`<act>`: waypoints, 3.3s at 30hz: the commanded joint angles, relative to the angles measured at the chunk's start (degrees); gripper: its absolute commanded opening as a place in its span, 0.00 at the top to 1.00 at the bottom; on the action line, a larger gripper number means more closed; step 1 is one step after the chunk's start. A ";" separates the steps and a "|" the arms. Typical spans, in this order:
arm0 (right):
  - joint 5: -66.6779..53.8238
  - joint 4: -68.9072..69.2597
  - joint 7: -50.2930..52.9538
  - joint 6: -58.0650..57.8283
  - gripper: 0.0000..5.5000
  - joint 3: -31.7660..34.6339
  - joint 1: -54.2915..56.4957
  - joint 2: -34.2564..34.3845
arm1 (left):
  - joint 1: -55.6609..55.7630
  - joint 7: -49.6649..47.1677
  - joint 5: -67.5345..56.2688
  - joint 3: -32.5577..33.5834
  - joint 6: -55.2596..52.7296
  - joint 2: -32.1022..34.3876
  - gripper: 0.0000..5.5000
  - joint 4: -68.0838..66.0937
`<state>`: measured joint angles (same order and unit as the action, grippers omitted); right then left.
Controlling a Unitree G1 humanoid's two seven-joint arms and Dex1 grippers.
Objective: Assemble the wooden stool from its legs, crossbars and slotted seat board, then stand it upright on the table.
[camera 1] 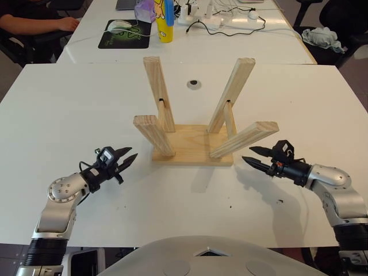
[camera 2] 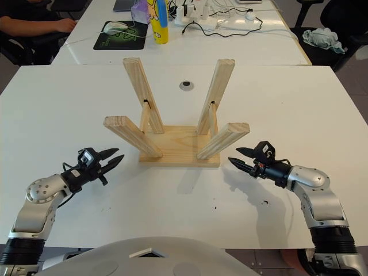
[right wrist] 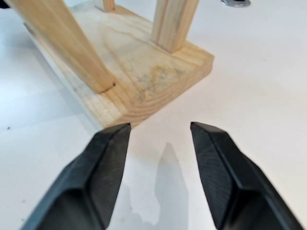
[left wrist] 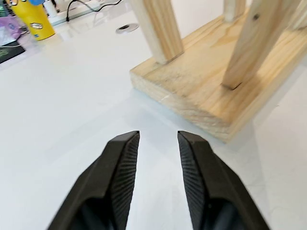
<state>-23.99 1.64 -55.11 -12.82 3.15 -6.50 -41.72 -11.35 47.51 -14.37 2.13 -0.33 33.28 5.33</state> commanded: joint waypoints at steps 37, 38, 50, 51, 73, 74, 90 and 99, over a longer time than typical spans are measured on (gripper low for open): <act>8.14 -16.14 -13.34 6.66 0.68 -12.06 17.49 7.08 | 21.14 16.49 3.08 -14.33 5.10 -5.07 0.56 -17.39; 8.21 -16.18 -13.52 6.56 0.71 -12.09 17.52 7.06 | 20.91 16.79 3.13 -14.42 4.92 -4.84 0.57 -17.31; 5.33 -13.65 -19.07 3.21 0.74 -11.40 16.79 5.46 | 19.80 19.75 -0.32 -13.02 -0.15 -2.69 0.80 -13.97; 4.26 -12.33 -19.94 1.57 0.74 -11.19 16.60 5.03 | 19.44 19.95 -1.00 -12.82 -1.45 -2.42 0.80 -12.32; -37.48 14.93 -17.17 -56.85 0.78 3.80 21.37 -7.07 | 25.17 11.90 -48.31 3.69 -64.46 6.34 0.81 14.67; -38.23 14.72 -16.56 -58.41 0.78 4.04 21.36 -7.11 | 25.86 10.79 -50.12 4.58 -66.53 6.09 0.81 13.75; -38.51 17.94 -12.66 -62.55 0.82 0.81 14.87 -8.17 | 20.43 9.40 -51.55 1.27 -71.63 10.26 0.53 19.25; -31.09 18.71 -9.57 -52.52 0.82 -0.38 11.17 -6.41 | 13.31 19.54 -30.52 -8.52 -50.35 19.35 0.45 20.91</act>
<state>-58.50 20.07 -67.97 -69.58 2.66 5.70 -49.06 4.72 66.32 -50.71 -3.27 -54.34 50.68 25.56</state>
